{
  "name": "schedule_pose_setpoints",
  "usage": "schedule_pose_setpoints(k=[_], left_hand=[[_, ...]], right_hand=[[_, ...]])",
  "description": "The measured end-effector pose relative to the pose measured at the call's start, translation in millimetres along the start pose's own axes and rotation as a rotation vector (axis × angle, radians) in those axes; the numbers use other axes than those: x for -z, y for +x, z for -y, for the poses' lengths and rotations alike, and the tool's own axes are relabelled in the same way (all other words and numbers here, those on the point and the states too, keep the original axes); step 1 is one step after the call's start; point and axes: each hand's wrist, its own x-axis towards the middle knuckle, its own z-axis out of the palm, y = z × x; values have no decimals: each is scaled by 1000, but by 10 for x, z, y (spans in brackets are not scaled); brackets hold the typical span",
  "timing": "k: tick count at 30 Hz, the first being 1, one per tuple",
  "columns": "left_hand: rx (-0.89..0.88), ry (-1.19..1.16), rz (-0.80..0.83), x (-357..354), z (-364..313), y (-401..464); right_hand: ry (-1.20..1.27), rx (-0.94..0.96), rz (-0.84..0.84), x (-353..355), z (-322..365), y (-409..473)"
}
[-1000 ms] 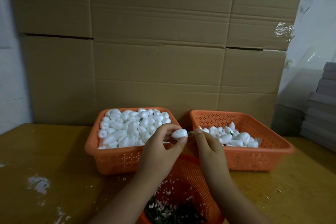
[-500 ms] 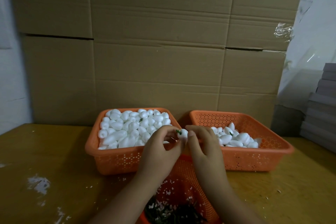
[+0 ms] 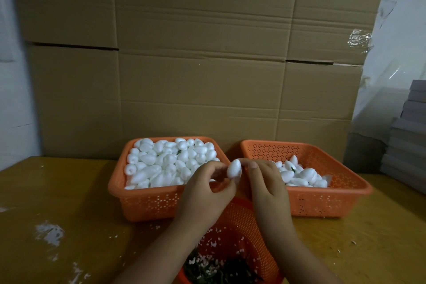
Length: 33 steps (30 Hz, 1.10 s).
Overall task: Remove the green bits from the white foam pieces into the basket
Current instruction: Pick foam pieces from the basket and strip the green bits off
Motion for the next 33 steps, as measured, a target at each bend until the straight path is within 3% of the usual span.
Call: schedule_pose_setpoints(k=[7, 17, 23, 29, 33], left_hand=[[12, -41, 33, -3, -12, 10], [11, -103, -7, 31, -13, 8], [-23, -73, 3, 12, 11, 28], [-37, -14, 41, -5, 60, 27], [-26, -42, 13, 5, 50, 35]], right_hand=[[-223, 152, 126, -87, 10, -54], [32, -166, 38, -19, -35, 29], [49, -71, 30, -9, 14, 5], [-128, 132, 115, -70, 35, -37], [-140, 104, 121, -78, 24, -42]])
